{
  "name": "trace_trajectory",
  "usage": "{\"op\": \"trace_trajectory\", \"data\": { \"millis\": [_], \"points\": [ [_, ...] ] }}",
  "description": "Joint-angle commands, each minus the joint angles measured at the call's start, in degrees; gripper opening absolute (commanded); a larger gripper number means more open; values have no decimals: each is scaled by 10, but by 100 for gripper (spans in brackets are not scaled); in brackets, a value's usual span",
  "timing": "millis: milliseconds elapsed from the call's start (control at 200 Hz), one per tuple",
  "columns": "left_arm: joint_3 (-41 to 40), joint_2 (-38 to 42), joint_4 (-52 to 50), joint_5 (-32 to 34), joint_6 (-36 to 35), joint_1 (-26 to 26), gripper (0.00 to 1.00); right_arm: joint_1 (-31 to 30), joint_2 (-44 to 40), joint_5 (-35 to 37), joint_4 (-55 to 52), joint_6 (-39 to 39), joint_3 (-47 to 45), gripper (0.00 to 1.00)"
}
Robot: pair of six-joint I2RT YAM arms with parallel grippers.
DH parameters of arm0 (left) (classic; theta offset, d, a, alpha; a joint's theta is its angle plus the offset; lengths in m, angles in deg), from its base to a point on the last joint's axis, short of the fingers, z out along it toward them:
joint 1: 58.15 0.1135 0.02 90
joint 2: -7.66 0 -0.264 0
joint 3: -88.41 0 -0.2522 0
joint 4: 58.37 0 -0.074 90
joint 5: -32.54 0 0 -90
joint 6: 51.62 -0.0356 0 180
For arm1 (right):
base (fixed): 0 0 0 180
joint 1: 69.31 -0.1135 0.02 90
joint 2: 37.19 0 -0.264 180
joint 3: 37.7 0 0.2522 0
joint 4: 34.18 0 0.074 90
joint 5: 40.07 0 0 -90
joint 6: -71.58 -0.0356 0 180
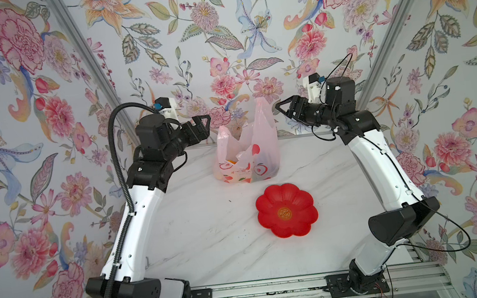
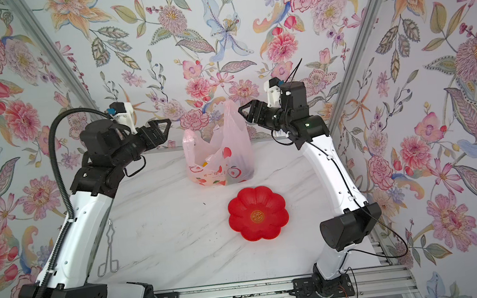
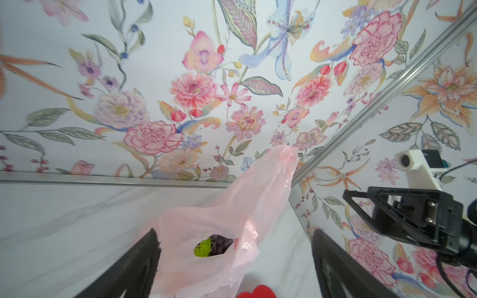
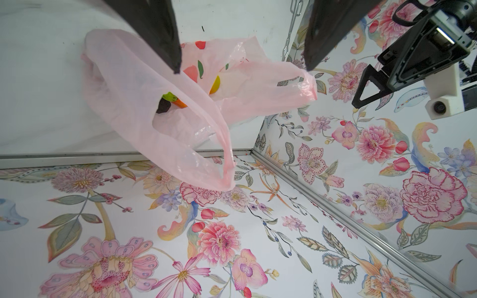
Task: Place the fruits into the plastic bag
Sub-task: Place the plastic bag at the top-center of the table, then reset both arms
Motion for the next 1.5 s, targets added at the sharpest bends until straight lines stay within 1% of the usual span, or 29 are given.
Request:
{"op": "trace_trajectory", "data": {
  "millis": [0,20,80,110,150,265,345,405,511,556,646,691,741,826,886,976,1106,1171,1356,1496],
  "points": [
    [-47,43,-19,29,-23,38,98,17,-40,18,-1,14,-28,79],
    [-58,52,-16,35,-24,44,99,21,-46,19,-1,15,-35,80],
    [-90,81,-10,51,-28,58,99,36,-70,31,-1,22,-59,84],
    [-107,94,-5,59,-33,65,99,45,-84,38,0,25,-73,87],
    [-128,109,-4,79,-39,68,99,59,-102,47,2,31,-93,100],
    [-189,145,-7,167,-42,71,99,104,-170,90,32,55,-181,99],
    [-244,174,17,210,-45,72,99,139,-229,127,84,66,-276,99],
    [-289,197,45,237,-42,73,99,163,-289,161,135,74,-360,99],
    [-384,248,133,284,-30,74,99,183,-383,233,284,112,-538,99],
    [-430,273,168,308,-23,74,99,184,-421,264,355,143,-620,99],
    [-513,312,204,369,-2,74,99,183,-479,297,498,217,-772,99],
    [-540,322,216,380,-14,74,99,183,-496,305,546,249,-832,99],
    [-564,325,229,376,-39,74,99,183,-506,313,568,272,-878,99],
    [-594,321,243,386,-52,74,99,183,-496,319,587,288,-930,99],
    [-623,318,276,392,-66,75,99,183,-477,315,614,297,-960,99],
    [-665,311,337,397,-89,74,99,184,-431,318,671,301,-1001,99],
    [-701,296,396,426,-123,74,99,184,-359,327,759,309,-1042,99],
    [-713,290,415,434,-141,74,99,186,-323,325,798,322,-1052,99],
    [-745,282,475,447,-162,75,99,191,-229,313,901,326,-1057,99],
    [-755,256,507,445,-188,74,99,199,-180,311,923,304,-1033,99]
  ]
}}
